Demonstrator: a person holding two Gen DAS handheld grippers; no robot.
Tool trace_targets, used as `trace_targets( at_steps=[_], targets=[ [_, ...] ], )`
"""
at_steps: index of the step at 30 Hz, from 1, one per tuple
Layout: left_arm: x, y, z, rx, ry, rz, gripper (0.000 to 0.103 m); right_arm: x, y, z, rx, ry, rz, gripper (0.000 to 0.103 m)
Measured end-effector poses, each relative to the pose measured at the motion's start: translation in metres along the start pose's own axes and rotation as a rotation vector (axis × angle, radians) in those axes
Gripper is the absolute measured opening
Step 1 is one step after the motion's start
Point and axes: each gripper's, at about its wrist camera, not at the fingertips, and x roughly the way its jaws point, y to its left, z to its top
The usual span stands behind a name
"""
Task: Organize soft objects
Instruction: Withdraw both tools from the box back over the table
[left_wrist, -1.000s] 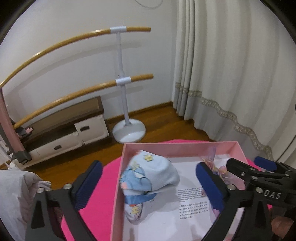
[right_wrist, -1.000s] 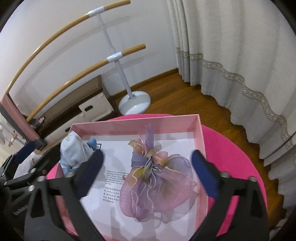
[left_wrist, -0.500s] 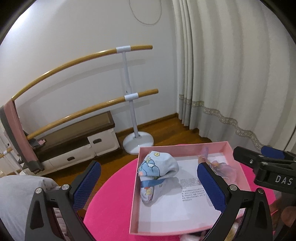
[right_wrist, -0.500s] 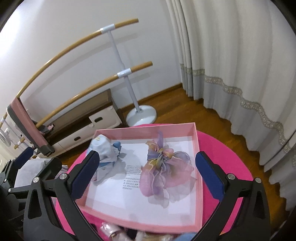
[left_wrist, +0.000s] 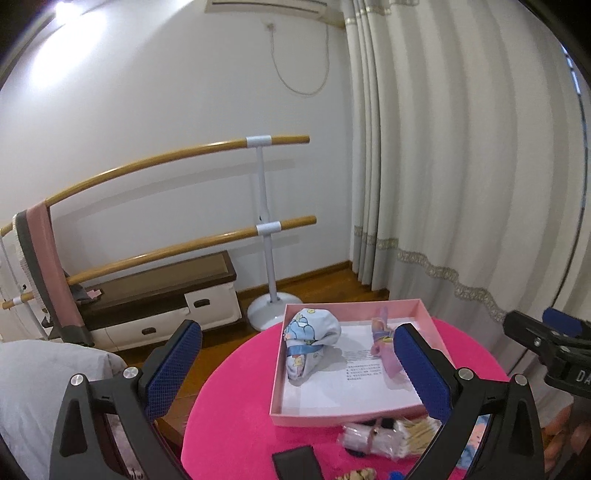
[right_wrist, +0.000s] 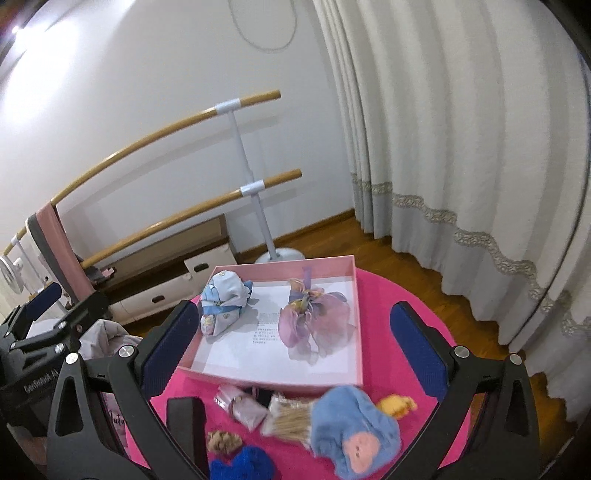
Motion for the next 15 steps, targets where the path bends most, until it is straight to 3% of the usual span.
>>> trace_targets(
  at_steps=[15],
  targets=[
    [-0.089, 0.005, -0.066, -0.024, -0.042, 0.042, 0.103, -0.098, -0.003, -0.052, -0.014, -0.124, -0.049, 0.103]
  ],
)
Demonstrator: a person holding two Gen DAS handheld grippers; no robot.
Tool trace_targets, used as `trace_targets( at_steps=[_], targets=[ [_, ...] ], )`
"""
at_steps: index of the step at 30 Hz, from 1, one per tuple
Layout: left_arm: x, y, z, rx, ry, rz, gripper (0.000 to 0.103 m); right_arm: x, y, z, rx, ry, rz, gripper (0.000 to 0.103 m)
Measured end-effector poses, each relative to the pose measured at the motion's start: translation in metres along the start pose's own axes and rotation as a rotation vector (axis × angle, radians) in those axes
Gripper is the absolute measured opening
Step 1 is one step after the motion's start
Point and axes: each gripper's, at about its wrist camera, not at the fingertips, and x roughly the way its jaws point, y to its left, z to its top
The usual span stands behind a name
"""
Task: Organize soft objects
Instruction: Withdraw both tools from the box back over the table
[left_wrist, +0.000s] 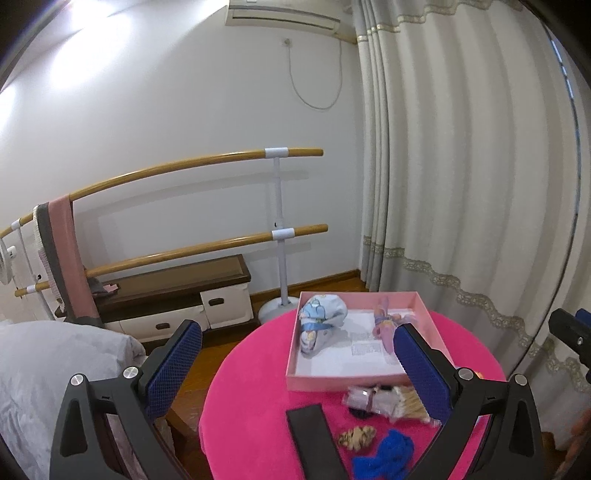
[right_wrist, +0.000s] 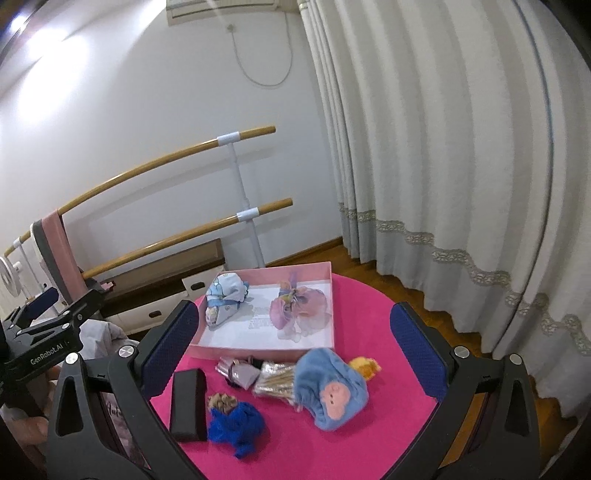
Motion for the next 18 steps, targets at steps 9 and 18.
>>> trace_targets(
  at_steps=[9, 18],
  targets=[
    [-0.031, -0.009, -0.035, 0.017, 0.023, 0.031, 0.103, -0.020, 0.009, -0.033, -0.031, 0.005, -0.031, 0.103],
    [-0.049, 0.003, -0.045, -0.019, 0.075, 0.031, 0.103, -0.022, 0.028, -0.050, -0.079, 0.029, -0.008, 0.103]
  ],
)
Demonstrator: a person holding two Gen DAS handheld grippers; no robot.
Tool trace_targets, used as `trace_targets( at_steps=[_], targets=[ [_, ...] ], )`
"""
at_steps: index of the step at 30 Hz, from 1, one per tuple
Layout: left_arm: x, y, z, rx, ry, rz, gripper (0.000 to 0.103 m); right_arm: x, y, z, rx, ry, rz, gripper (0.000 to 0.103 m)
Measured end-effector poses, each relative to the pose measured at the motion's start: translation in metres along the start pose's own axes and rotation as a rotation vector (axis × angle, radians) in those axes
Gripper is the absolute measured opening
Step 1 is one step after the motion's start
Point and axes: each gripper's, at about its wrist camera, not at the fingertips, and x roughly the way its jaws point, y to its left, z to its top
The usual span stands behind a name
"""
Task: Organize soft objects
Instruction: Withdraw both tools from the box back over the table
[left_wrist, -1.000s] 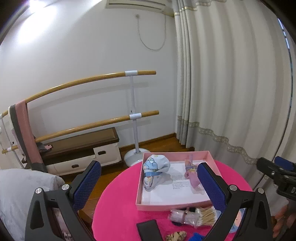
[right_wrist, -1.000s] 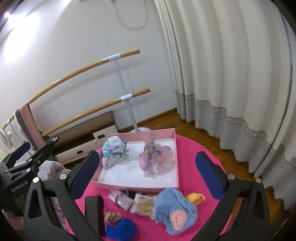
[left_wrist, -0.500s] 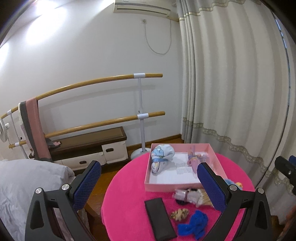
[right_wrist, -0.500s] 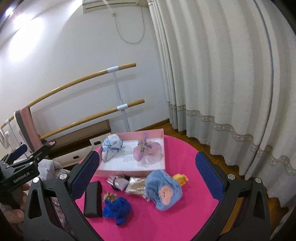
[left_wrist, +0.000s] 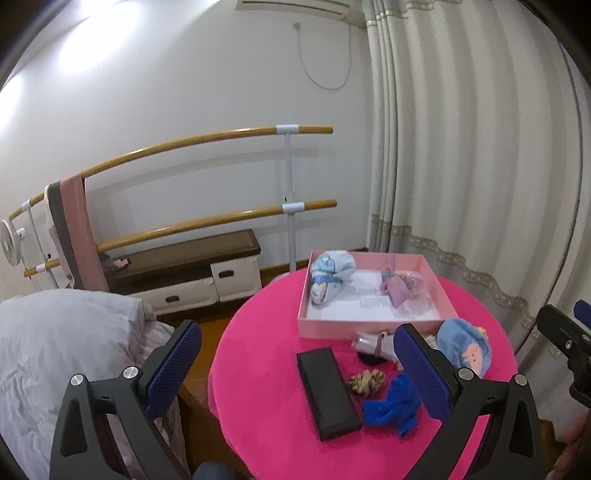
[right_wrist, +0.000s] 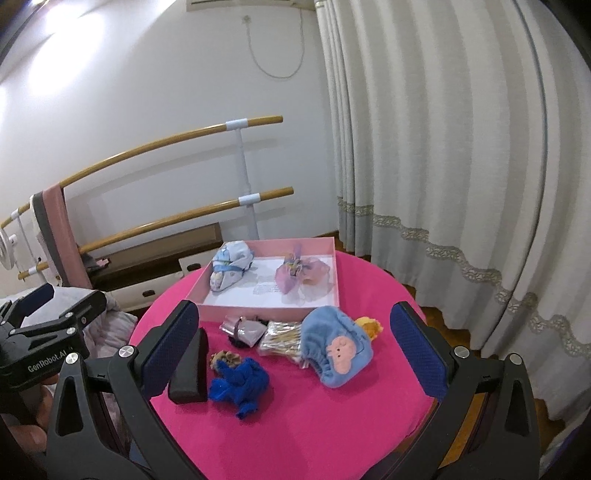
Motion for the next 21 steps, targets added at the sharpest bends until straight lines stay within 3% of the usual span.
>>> trace_targets(
  at_steps=[12, 21],
  targets=[
    [0.012, 0.009, -0.001, -0.016, 0.070, -0.005, 0.103, 0.013, 0.005, -0.008, -0.018, 0.048, 0.010, 0.103],
    [0.058, 0.009, -0.016, -0.003, 0.194, -0.005, 0.103, 0.049, 0.008, -0.028, -0.031, 0.155, 0.036, 0.103]
  ],
)
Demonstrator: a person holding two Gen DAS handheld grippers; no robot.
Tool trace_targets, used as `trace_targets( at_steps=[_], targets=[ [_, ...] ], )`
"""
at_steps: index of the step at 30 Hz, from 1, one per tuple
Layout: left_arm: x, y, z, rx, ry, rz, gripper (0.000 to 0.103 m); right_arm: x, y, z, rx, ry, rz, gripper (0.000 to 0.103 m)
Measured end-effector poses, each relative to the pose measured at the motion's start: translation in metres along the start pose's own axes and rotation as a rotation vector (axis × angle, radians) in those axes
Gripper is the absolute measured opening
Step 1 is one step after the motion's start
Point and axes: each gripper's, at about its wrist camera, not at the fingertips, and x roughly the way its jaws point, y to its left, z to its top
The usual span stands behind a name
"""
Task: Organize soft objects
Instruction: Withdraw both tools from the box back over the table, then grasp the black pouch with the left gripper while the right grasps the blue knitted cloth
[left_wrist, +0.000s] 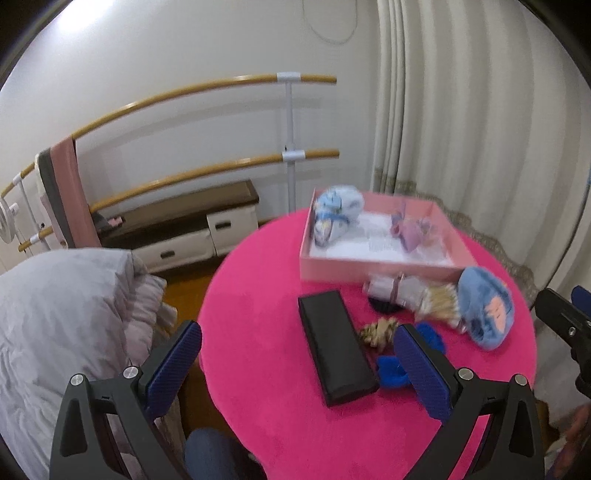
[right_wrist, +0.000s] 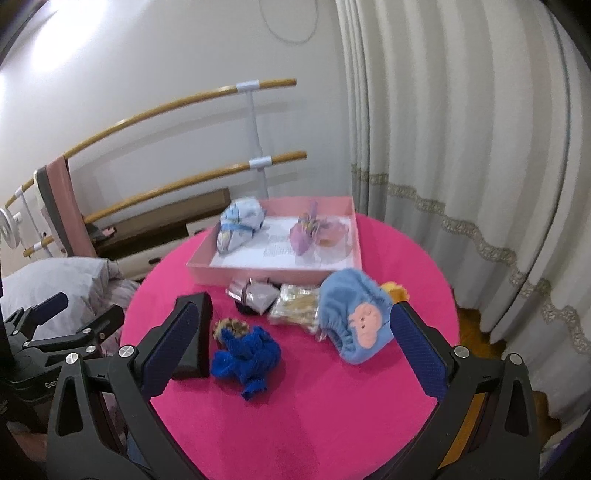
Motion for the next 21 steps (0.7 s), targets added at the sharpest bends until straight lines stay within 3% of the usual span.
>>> trace_targets(
  at_steps=[8, 21],
  targets=[
    [0.061, -0.008, -0.004, 0.010, 0.108, -0.006, 0.103, 0.030, -0.006, -0.017, 0.011, 0.089, 0.017, 0.103],
    [0.143, -0.025, -0.012, 0.043, 0.185, 0.011, 0.103, 0.054, -0.006, -0.024, 0.009, 0.143, 0.041, 0.103]
  ],
)
